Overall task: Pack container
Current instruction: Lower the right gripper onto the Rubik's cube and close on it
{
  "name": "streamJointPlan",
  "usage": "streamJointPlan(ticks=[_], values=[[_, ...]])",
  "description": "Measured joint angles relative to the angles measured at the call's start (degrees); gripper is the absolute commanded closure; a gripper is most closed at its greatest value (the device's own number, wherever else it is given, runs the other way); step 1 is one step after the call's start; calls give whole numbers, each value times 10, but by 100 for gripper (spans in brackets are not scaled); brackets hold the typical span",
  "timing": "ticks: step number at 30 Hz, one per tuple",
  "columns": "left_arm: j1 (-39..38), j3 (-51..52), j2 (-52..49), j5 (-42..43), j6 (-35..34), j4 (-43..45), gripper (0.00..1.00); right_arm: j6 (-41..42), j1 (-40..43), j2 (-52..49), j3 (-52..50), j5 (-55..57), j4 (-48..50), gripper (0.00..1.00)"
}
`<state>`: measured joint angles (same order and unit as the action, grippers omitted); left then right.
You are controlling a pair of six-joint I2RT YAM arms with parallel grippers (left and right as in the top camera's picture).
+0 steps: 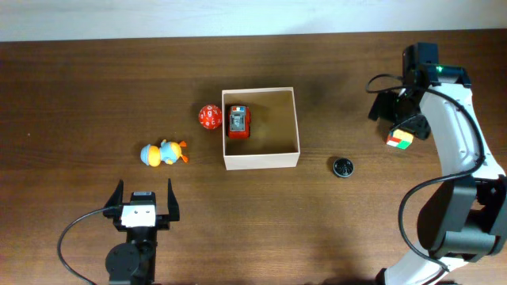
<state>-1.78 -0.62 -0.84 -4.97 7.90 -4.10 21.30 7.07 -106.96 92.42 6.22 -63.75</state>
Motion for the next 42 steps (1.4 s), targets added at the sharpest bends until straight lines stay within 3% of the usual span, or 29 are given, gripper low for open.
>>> streamJointPlan(ticks=[7,14,22,28,42], values=[[0,0,0,0,0,0,1,10,2,-1,0,62,47,11],[0,0,0,0,0,0,1,-36,32,-25,0,70,56,11],[0,0,0,0,0,0,1,-134,107,-36,-1,-15,69,11],[0,0,0,0,0,0,1,-216,105,-36,-6,-94,87,11],[0,0,0,0,0,0,1,-250,101,-76,-75,-122,155,11]])
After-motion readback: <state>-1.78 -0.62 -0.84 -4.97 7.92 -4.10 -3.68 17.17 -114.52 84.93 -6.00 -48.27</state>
